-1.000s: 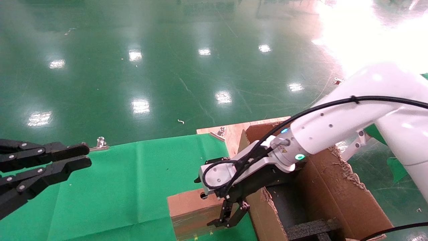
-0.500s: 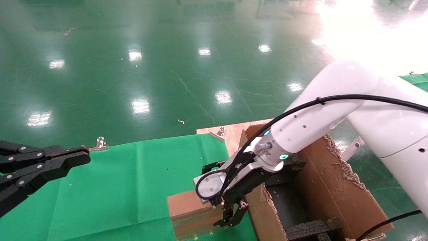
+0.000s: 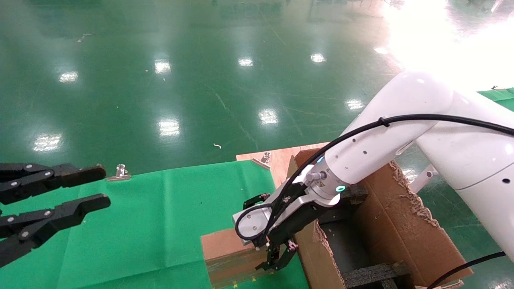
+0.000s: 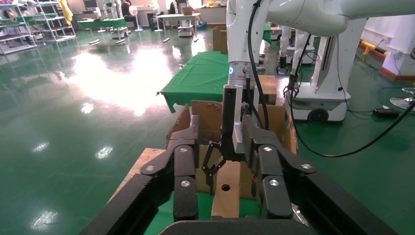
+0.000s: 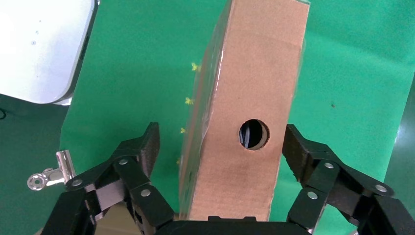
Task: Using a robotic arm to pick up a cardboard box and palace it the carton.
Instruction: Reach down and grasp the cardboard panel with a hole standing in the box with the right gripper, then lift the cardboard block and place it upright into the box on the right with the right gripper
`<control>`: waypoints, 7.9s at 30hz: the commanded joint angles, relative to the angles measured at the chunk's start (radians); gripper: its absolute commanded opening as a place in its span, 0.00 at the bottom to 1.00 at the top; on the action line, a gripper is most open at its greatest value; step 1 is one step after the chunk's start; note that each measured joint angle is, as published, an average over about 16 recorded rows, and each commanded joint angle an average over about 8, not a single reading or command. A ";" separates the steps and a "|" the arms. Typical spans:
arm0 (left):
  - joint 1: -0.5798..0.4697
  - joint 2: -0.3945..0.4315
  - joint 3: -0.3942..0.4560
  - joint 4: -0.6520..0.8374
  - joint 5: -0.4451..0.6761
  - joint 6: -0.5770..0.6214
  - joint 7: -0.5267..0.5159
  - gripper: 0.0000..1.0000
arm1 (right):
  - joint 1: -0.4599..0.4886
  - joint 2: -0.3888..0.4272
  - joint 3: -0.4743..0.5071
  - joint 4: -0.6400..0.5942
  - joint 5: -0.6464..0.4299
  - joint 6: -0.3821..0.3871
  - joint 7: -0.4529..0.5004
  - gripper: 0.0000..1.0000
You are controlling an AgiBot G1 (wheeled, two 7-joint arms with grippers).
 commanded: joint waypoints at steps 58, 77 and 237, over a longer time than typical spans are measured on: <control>0.000 0.000 0.000 0.000 -0.001 0.000 0.000 1.00 | 0.515 0.177 -0.134 -0.282 0.249 -0.039 -0.161 0.00; 0.000 0.000 0.000 0.000 -0.001 0.000 0.000 1.00 | 0.701 0.537 -0.497 -0.305 0.287 -0.041 -0.207 0.00; 0.000 0.000 0.000 0.001 -0.001 -0.001 0.000 1.00 | 0.034 0.510 -0.907 0.184 -0.608 0.917 2.049 0.00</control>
